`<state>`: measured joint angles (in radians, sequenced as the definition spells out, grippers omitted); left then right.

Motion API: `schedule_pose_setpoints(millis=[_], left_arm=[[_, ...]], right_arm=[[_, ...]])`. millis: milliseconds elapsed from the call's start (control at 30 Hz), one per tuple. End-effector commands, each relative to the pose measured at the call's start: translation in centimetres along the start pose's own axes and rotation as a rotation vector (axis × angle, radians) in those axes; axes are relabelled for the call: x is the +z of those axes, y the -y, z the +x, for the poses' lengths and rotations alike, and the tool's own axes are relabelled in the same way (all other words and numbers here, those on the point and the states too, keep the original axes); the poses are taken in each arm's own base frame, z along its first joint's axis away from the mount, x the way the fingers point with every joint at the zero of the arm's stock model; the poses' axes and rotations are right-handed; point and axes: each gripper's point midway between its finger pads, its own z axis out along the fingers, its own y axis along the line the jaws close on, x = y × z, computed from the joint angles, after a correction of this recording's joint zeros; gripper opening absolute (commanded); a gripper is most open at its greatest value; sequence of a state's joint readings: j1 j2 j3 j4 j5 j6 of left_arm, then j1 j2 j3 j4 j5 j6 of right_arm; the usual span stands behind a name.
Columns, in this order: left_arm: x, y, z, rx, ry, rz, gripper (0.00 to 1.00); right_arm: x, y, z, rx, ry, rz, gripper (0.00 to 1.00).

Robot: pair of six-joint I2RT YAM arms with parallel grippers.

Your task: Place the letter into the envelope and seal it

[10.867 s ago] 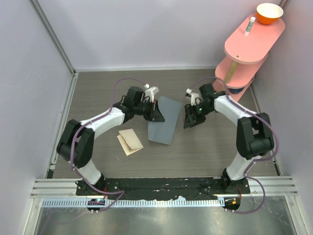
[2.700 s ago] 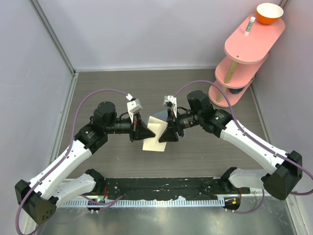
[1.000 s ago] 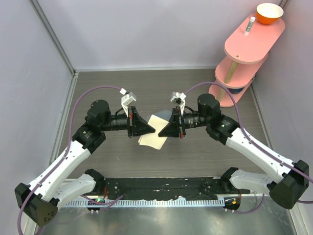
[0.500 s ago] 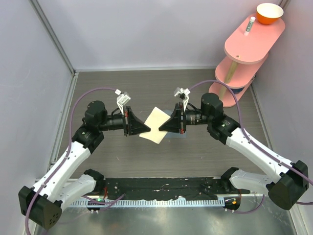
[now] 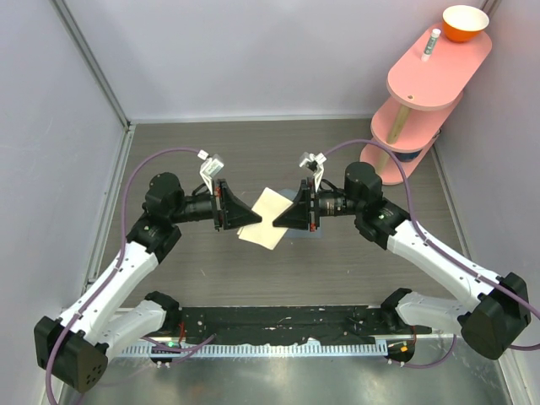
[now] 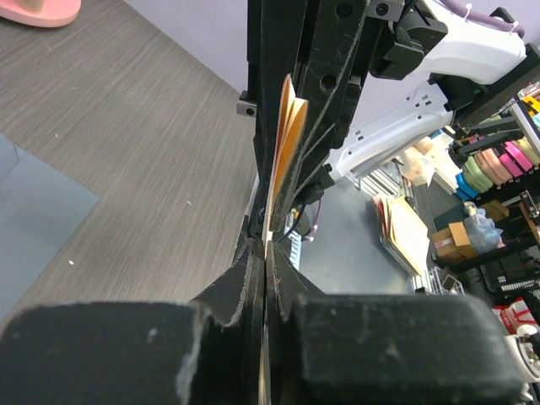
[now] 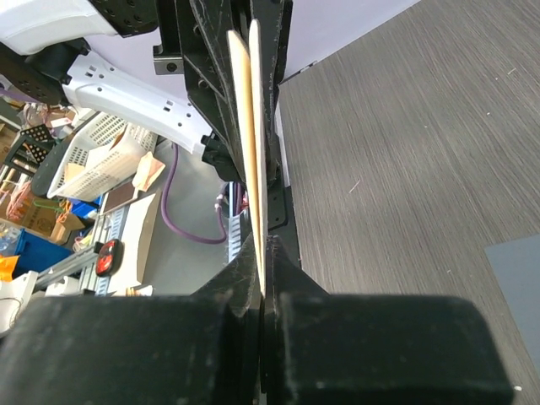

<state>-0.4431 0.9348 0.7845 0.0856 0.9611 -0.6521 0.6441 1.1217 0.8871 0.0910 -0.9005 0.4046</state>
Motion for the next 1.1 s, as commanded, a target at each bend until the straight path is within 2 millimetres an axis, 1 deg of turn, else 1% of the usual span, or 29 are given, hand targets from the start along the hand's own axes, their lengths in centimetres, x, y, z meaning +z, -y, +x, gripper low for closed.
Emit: schedule_pose_setpoints(millis=[0, 100, 133, 167, 200, 233, 267, 300, 333, 367, 400, 433, 500, 533, 567, 600, 633, 667, 700, 733, 800, 833, 867, 967, 1033, 1067], left_arm=[[0.1, 0.4, -0.8, 0.025, 0.032, 0.030, 0.00], [0.2, 0.2, -0.6, 0.008, 0.021, 0.022, 0.00], [0.2, 0.1, -0.6, 0.007, 0.017, 0.015, 0.00], [0.2, -0.2, -0.5, 0.003, 0.010, 0.005, 0.00], [0.1, -0.8, -0.1, 0.009, -0.006, -0.016, 0.00], [-0.1, -1.1, 0.1, 0.014, -0.014, -0.032, 0.00], [-0.4, -1.2, -0.1, 0.034, -0.014, -0.045, 0.00], [-0.9, -2.2, 0.4, 0.042, -0.034, -0.081, 0.00], [-1.3, -2.4, 0.6, 0.052, -0.042, -0.092, 0.00], [-1.6, -2.6, 0.7, 0.070, -0.051, -0.101, 0.00], [-2.2, -2.9, 1.0, 0.061, -0.064, -0.119, 0.00], [-2.5, -3.1, 1.2, 0.093, -0.071, -0.123, 0.00], [-3.1, -3.3, 1.6, 0.093, -0.088, -0.131, 0.00], [-3.3, -3.5, 1.7, 0.128, -0.095, -0.137, 0.00], [-3.5, -3.7, 2.2, 0.115, -0.114, -0.152, 0.00], [-3.6, -3.9, 2.3, 0.125, -0.121, -0.163, 0.00], [-3.7, -4.1, 2.3, 0.147, -0.127, -0.172, 0.00], [-3.8, -4.2, 2.7, 0.141, -0.141, -0.175, 0.00], [-3.8, -4.2, 2.7, 0.149, -0.141, -0.178, 0.00], [-3.9, -4.2, 2.7, 0.152, -0.140, -0.182, 0.00], [-4.0, -4.1, 2.9, 0.161, -0.141, -0.178, 0.00], [-4.0, -4.0, 3.0, 0.167, -0.140, -0.176, 0.00], [-4.1, -4.0, 3.2, 0.170, -0.142, -0.176, 0.00], [-4.5, -3.7, 4.0, 0.172, -0.151, -0.174, 0.00], [-4.7, -3.4, 4.3, 0.187, -0.155, -0.169, 0.00], [-4.7, -3.5, 4.6, 0.178, -0.160, -0.170, 0.00]], right_arm=[[0.2, -0.8, -1.1, -0.033, 0.033, -0.034, 0.01], [0.2, -0.7, -1.2, -0.031, 0.035, -0.030, 0.01], [0.3, -0.3, -0.8, -0.013, 0.021, -0.022, 0.20], [0.3, -0.1, -0.9, -0.011, 0.012, -0.016, 0.34], [0.1, 1.1, -0.9, -0.035, -0.001, 0.015, 0.48], [-0.4, 1.8, -0.4, 0.001, -0.044, 0.050, 0.64], [-0.4, 3.2, 0.2, 0.026, -0.081, 0.075, 0.68], [-0.9, 4.6, 0.2, -0.028, -0.100, 0.100, 0.71], [-2.1, 6.0, -0.1, -0.002, -0.122, 0.151, 0.73], [-2.5, 8.0, 0.3, 0.002, -0.149, 0.187, 0.73], [-3.1, 9.4, 0.3, -0.064, -0.171, 0.212, 0.73], [-4.1, 10.8, 0.1, -0.072, -0.199, 0.257, 0.76], [-4.8, 14.5, 1.7, -0.090, -0.290, 0.347, 0.76], [-5.4, 15.5, 2.0, -0.155, -0.348, 0.350, 0.77], [-5.6, 16.5, 2.5, -0.161, -0.384, 0.364, 0.77], [-5.7, 18.7, 4.1, -0.134, -0.443, 0.395, 0.77], [-5.8, 19.4, 4.0, -0.154, -0.472, 0.393, 0.77], [-5.8, 20.3, 4.5, -0.149, -0.496, 0.392, 0.77], [-5.7, 21.8, 5.6, -0.124, -0.531, 0.400, 0.77], [-5.5, 22.6, 5.2, -0.133, -0.535, 0.405, 0.78], [-5.3, 24.2, 5.4, -0.156, -0.569, 0.410, 0.78], [-5.1, 25.6, 5.9, -0.142, -0.607, 0.405, 0.78], [-5.1, 26.2, 5.9, -0.170, -0.632, 0.386, 0.78], [-4.9, 28.3, 6.1, -0.149, -0.662, 0.362, 0.78], [-5.0, 29.6, 5.9, -0.154, -0.673, 0.381, 0.80], [-5.0, 30.0, 5.8, -0.164, -0.677, 0.388, 0.81]])
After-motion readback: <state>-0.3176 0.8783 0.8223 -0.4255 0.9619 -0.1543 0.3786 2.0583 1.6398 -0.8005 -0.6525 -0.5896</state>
